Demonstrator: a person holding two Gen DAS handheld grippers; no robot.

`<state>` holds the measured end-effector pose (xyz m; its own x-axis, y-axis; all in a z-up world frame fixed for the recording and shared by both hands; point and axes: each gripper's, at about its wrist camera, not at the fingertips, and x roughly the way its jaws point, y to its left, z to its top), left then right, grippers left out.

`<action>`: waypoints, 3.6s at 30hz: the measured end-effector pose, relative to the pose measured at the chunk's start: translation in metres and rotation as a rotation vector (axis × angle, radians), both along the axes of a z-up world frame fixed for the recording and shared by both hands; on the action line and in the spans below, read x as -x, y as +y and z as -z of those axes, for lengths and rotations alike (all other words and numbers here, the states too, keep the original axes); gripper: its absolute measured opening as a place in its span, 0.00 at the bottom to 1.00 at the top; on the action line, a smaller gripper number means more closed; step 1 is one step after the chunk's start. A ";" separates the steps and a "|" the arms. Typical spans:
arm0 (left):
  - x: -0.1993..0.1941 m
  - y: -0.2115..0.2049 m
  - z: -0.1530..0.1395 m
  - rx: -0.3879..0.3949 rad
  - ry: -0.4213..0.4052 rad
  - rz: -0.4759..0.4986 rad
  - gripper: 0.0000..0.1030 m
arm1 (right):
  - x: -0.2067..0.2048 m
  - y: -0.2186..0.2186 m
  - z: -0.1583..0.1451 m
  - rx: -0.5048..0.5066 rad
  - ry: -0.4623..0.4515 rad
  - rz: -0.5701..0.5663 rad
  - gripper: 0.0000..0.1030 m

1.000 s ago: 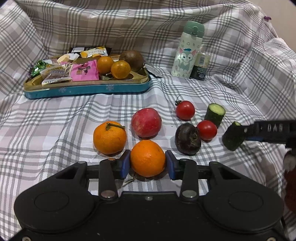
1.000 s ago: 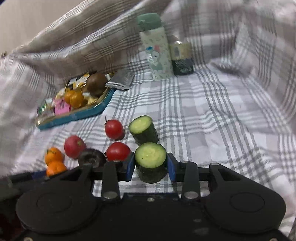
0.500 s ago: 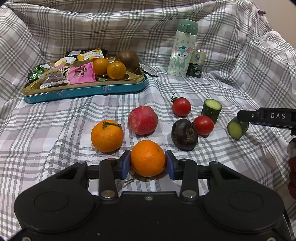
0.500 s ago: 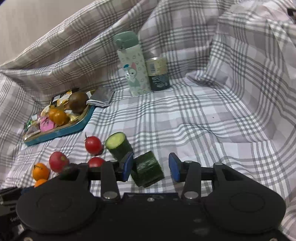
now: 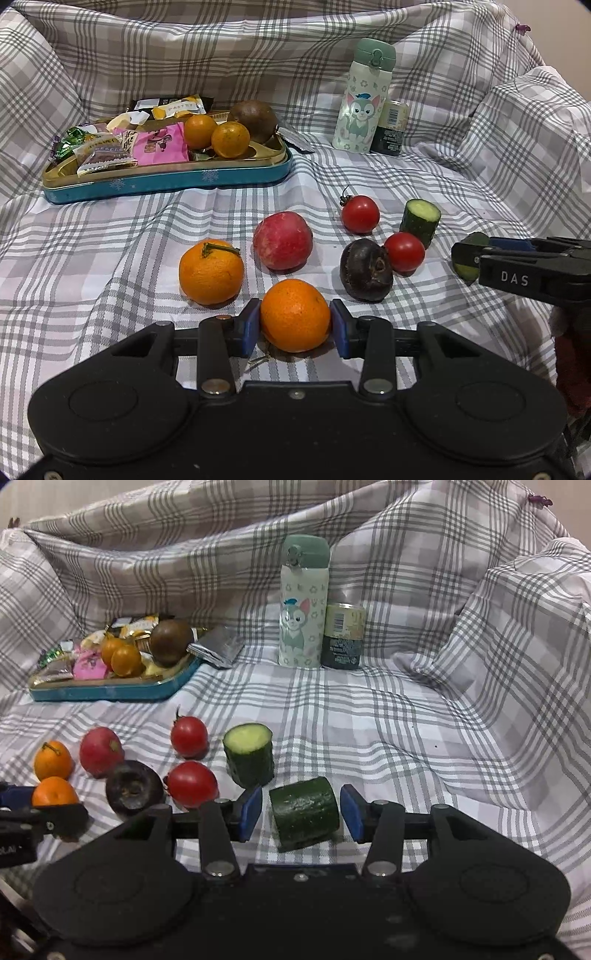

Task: Organize fruits
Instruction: 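Carry the orange and cucumber to the tray and release both, then move both grippers back over the loose produce on the cloth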

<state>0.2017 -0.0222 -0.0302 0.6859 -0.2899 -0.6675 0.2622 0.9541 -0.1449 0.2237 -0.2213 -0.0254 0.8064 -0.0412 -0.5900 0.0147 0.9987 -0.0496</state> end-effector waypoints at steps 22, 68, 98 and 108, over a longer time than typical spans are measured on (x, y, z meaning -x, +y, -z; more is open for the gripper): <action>0.047 0.020 -0.044 0.017 -0.055 -0.043 0.46 | 0.045 -0.012 -0.026 -0.139 -0.104 0.011 0.39; 0.182 -0.020 -0.034 -0.032 0.175 0.075 0.46 | 0.223 0.015 -0.022 -0.211 0.166 -0.164 0.40; 0.113 0.010 -0.064 -0.117 -0.007 -0.055 0.46 | 0.161 0.011 -0.041 -0.138 0.009 -0.162 0.40; 0.044 0.019 -0.059 -0.137 -0.060 -0.113 0.46 | 0.088 -0.001 -0.042 -0.121 -0.052 -0.125 0.40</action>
